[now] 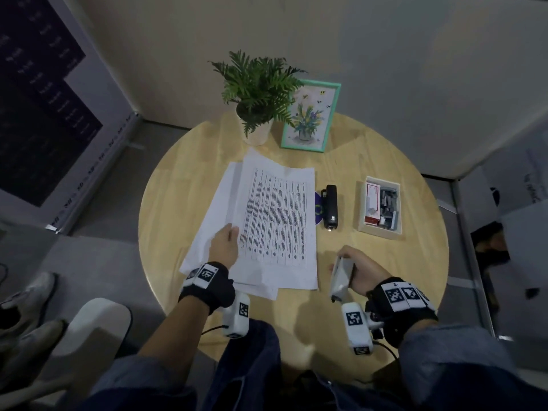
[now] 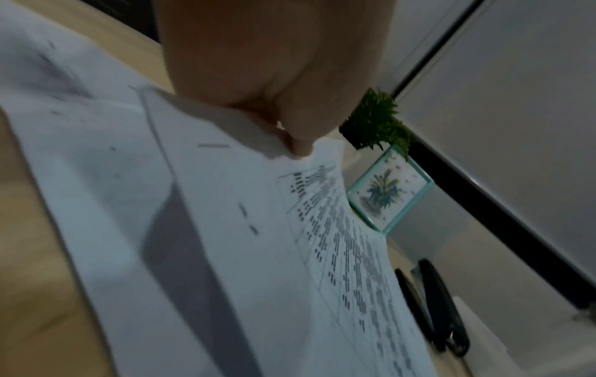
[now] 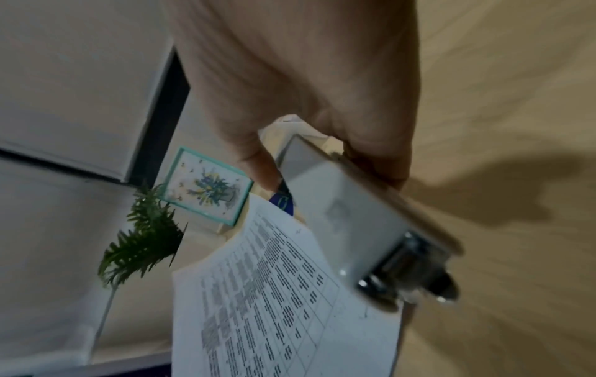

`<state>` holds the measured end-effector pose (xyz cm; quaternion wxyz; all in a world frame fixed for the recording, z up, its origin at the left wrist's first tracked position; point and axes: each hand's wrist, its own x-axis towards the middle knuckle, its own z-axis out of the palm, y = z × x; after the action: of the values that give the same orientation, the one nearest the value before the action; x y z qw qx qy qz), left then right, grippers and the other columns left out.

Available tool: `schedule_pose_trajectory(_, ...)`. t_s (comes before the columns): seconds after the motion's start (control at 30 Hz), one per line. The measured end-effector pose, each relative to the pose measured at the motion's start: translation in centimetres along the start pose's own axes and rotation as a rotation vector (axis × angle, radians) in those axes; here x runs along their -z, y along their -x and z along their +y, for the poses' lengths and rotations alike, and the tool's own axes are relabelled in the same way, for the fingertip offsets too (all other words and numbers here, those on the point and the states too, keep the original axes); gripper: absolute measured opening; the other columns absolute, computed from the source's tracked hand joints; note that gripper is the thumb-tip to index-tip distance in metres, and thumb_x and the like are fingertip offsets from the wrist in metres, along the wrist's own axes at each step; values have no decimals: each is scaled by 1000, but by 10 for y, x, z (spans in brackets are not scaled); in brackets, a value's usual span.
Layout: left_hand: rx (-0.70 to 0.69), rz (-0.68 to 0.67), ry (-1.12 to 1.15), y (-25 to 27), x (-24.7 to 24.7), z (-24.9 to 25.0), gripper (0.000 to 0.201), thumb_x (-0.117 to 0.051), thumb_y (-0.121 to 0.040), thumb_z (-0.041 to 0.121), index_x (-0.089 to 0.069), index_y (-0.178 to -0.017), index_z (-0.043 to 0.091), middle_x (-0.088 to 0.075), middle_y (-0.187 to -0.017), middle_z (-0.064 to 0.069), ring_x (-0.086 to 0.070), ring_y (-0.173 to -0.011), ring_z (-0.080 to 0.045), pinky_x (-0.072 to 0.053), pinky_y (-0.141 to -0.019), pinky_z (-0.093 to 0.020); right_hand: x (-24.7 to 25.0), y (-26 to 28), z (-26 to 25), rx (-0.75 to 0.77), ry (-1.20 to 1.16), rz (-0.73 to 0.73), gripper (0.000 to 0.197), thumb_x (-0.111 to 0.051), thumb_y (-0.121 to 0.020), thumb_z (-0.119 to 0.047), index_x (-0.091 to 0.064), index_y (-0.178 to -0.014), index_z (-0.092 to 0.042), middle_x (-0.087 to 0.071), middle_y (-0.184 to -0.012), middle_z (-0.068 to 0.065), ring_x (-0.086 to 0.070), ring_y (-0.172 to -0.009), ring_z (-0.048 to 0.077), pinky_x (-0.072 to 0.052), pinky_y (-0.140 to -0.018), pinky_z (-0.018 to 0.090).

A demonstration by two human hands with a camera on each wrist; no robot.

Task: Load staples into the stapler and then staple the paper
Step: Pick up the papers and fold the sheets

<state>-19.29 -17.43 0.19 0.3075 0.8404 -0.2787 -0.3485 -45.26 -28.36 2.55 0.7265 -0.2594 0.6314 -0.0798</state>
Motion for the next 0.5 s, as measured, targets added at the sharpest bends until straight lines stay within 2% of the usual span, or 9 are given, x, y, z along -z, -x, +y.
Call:
schedule_pose_trajectory(0.07, -53, -14, 137, 5, 9, -2, 45, -35, -101, 21, -40, -136, -7, -41, -145, -20, -37, -136, -31, -26, -111, -34, 4, -2, 11, 8, 8, 21, 22, -59, -90, -21, -50, -100, -4, -56, -80, 14, -58, -71, 25, -47, -67, 36)
schedule_pose_trajectory(0.13, -89, -59, 207, 10, 25, -6, 39, -37, -101, 21, -46, -132, -1, -48, -139, -13, -41, -133, -27, -27, -109, -29, 7, 1, 20, 65, 23, 25, 40, -60, -90, -33, -52, -114, -2, -62, -89, 14, -60, -78, 25, -49, -70, 35)
schedule_pose_trajectory(0.17, -110, -81, 226, 11, 32, -9, 36, -38, -100, 25, -53, -127, 6, -54, -133, -9, -47, -128, -24, -30, -109, -31, 8, 2, 23, 94, 26, 26, 48, -58, -89, -39, -49, -121, -3, -62, -95, 13, -60, -81, 25, -50, -70, 36)
schedule_pose_trajectory(0.23, -144, -95, 276, 15, 47, -15, 34, -42, -97, 35, -61, -118, 15, -64, -123, -5, -56, -115, -14, -36, -109, -39, 6, 12, 25, 164, 65, 11, 50, -51, -91, -44, -47, -128, -10, -61, -96, 10, -60, -82, 24, -51, -69, 37)
schedule_pose_trajectory(0.3, -147, -94, 352, 22, 60, -16, 33, -42, -99, 28, -60, -114, 5, -68, -108, -11, -57, -99, -5, -38, -102, -32, 2, 26, 25, 214, 205, 46, 50, -42, -92, -53, -48, -128, -19, -62, -99, 8, -61, -83, 23, -51, -66, 36)
schedule_pose_trajectory(0.33, -158, -105, 366, 28, 68, -13, 31, -40, -100, 23, -59, -113, 3, -68, -103, -7, -58, -96, -5, -39, -100, -31, -1, 34, 23, 235, 281, 72, 54, -35, -91, -60, -50, -126, -22, -64, -101, 8, -63, -85, 23, -51, -65, 34)
schedule_pose_trajectory(0.4, -201, -140, 373, 35, 82, -7, 29, -39, -100, 22, -62, -110, 7, -69, -107, 2, -61, -103, -8, -43, -97, -26, -6, 45, 16, 284, 372, 125, 68, -19, -90, -68, -59, -114, -19, -67, -99, 13, -65, -80, 24, -49, -60, 30)
schedule_pose_trajectory(0.47, -244, -136, 388, 40, 92, -1, 26, -39, -100, 20, -65, -104, 16, -71, -101, 10, -64, -98, 1, -47, -87, -15, -10, 55, 9, 397, 460, 169, 76, -13, -92, -65, -65, -91, -10, -68, -80, 17, -63, -65, 26, -45, -55, 28)
schedule_pose_trajectory(0.5, -267, -127, 391, 42, 96, 2, 26, -38, -100, 18, -64, -102, 19, -71, -96, 13, -64, -93, 6, -47, -81, -12, -11, 60, 5, 476, 507, 205, 75, -14, -93, -62, -63, -75, -8, -64, -68, 15, -60, -58, 25, -42, -54, 27)
